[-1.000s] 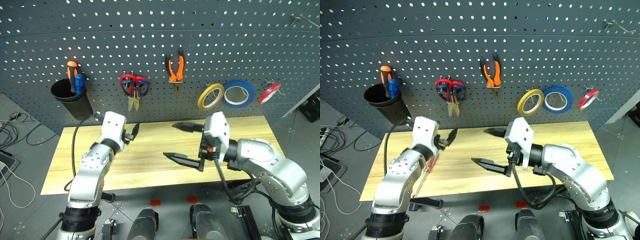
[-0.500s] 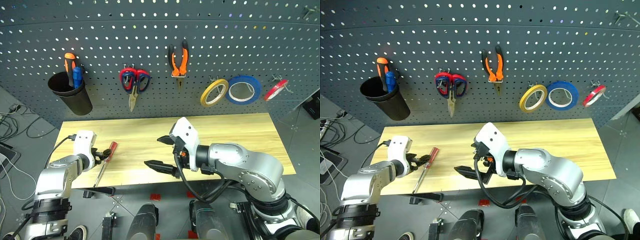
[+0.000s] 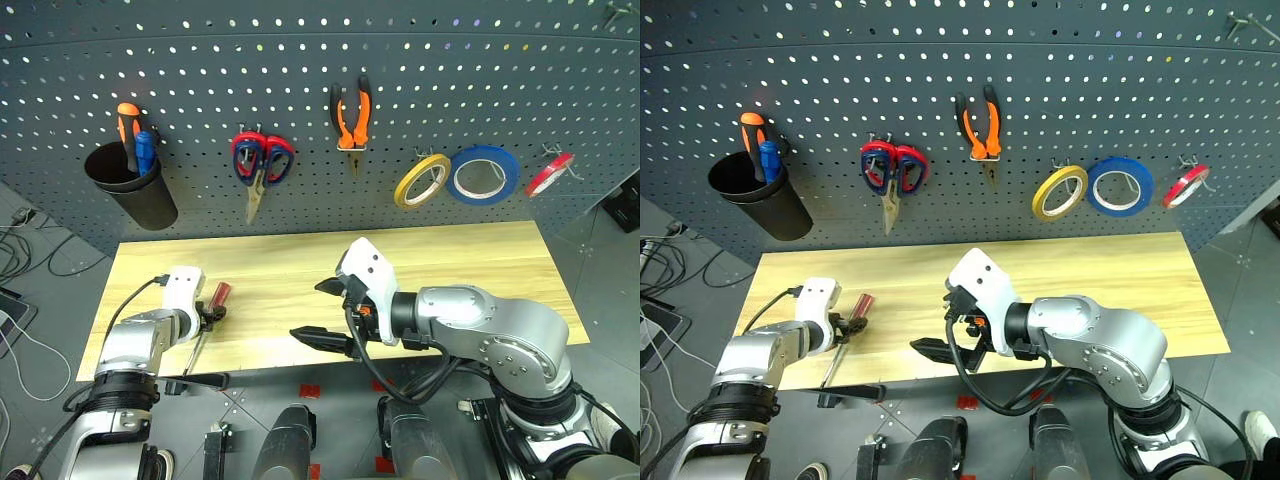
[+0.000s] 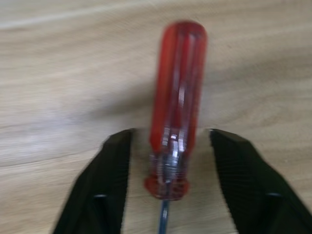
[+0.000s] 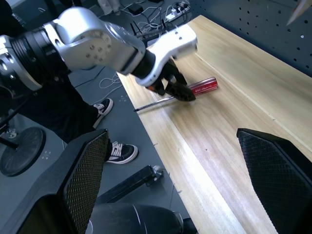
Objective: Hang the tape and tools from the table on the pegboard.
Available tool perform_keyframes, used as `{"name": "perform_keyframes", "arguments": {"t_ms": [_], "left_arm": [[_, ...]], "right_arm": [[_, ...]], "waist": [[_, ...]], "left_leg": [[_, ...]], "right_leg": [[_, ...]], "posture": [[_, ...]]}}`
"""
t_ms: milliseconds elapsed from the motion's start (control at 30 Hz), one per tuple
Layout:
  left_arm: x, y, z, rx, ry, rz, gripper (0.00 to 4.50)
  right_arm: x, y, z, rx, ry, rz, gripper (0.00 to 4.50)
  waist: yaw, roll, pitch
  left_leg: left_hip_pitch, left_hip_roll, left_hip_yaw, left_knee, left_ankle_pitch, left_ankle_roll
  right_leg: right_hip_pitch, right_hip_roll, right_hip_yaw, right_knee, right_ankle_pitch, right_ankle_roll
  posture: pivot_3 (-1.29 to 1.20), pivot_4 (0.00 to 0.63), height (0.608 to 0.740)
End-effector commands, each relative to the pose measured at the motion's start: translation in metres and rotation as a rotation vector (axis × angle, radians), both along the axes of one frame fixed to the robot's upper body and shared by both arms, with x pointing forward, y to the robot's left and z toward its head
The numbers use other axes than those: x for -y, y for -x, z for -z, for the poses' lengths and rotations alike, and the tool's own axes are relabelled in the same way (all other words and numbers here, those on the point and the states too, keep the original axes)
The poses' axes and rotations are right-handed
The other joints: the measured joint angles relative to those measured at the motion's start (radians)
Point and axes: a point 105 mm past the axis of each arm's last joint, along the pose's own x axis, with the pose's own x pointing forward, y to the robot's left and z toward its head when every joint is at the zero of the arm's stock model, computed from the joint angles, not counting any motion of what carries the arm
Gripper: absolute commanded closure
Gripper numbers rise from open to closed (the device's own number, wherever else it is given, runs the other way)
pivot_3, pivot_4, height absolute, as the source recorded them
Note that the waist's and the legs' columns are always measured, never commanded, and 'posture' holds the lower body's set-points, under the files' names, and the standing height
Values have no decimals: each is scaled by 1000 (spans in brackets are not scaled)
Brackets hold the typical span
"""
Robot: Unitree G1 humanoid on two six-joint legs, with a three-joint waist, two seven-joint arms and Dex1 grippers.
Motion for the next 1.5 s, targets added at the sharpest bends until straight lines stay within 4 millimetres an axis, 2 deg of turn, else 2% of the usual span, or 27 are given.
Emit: {"name": "perform_keyframes", "arguments": {"t_ms": [33,67,100,233,367,500,600,733,767,867,900,1033,1167,1233,1300,1500], "left_arm": [[-5,0,0,2,-25,0,3264],[-7,0,1,2,-29,-4,3527],[-8,1,2,2,-30,-8,3596],[-10,-1,1,33,-34,-8,3596],[2,-11,-24,198,-46,48,3596],[28,-7,-49,342,-86,177,3596],[49,-4,-81,512,-81,236,3596],[64,5,-161,868,-146,285,3596],[66,7,-172,911,-149,287,3596],[66,14,-231,1100,-180,278,3596],[67,16,-243,1134,-187,276,3596],[62,15,-316,1358,-140,188,3596],[52,11,-349,1444,-99,115,3596],[43,9,-359,1468,-114,93,3596],[35,7,-359,1465,-150,87,3596],[9,-8,-332,1406,-166,10,3596]], "right_arm": [[0,2,-8,26,-21,-20,0],[1,1,-8,28,-19,-17,0],[2,0,-8,32,-17,-15,0],[5,-3,-8,65,-4,-14,0],[11,-6,-17,207,-16,-20,0],[25,8,-23,321,-31,-146,0],[32,11,-37,325,-92,-187,0],[37,9,-59,374,-162,-199,0],[38,8,-62,381,-171,-199,0],[40,5,-74,392,-218,-198,0],[40,5,-75,393,-225,-199,0],[38,1,-85,412,-257,-209,0],[35,-2,-94,429,-289,-208,0],[33,-5,-99,440,-301,-201,0],[32,-6,-102,448,-307,-191,0],[28,-13,-111,479,-327,-149,0]], "waist": [[-2,0,0],[-3,0,0],[-3,0,0],[-3,0,-1],[-2,-1,-1],[6,-3,-5],[8,-4,-8],[9,-8,-15],[10,-8,-17],[13,-9,-28],[14,-10,-32],[18,-12,-50],[21,-13,-71],[19,-13,-72],[13,-13,-74],[7,-13,-75]], "left_leg": [[0,0,0,0,0,0],[0,0,0,0,0,0],[0,0,0,0,0,0],[0,0,-1,0,1,-1],[0,-1,0,0,2,-4],[-2,-1,-1,0,4,-6],[-2,-1,0,0,4,-7],[-2,-1,-1,1,5,-8],[-2,-1,-1,1,5,-8],[-2,-2,0,0,5,-7],[-2,-2,0,0,6,-7],[-2,-3,1,2,6,-7],[-1,-4,1,2,6,-7],[0,-4,1,2,6,-7],[0,-4,1,3,6,-7],[0,-3,1,3,6,-7]], "right_leg": [[0,0,0,0,0,0],[0,0,0,0,0,0],[0,0,0,0,0,0],[0,-1,-1,0,0,0],[0,-1,-1,0,0,0],[0,-3,-3,-2,0,0],[0,-5,-4,-2,0,0],[1,-8,-6,-1,1,-1],[1,-8,-6,-1,1,-1],[1,-7,-7,-1,1,-1],[1,-5,-7,-1,1,-1],[2,-5,-7,-1,1,-1],[4,-4,-7,-1,1,-1],[4,-3,-8,-1,1,-1],[3,-2,-7,0,1,-1],[2,-1,-7,1,1,-1]], "posture": [[-32,300,740],[-33,295,740],[-33,289,740],[-42,262,740],[-38,221,740],[-30,186,740],[-27,167,740],[-17,150,740],[-5,142,740],[7,129,740],[10,126,740],[29,106,740],[23,103,740],[15,101,740],[15,101,740],[-5,107,740]]}}
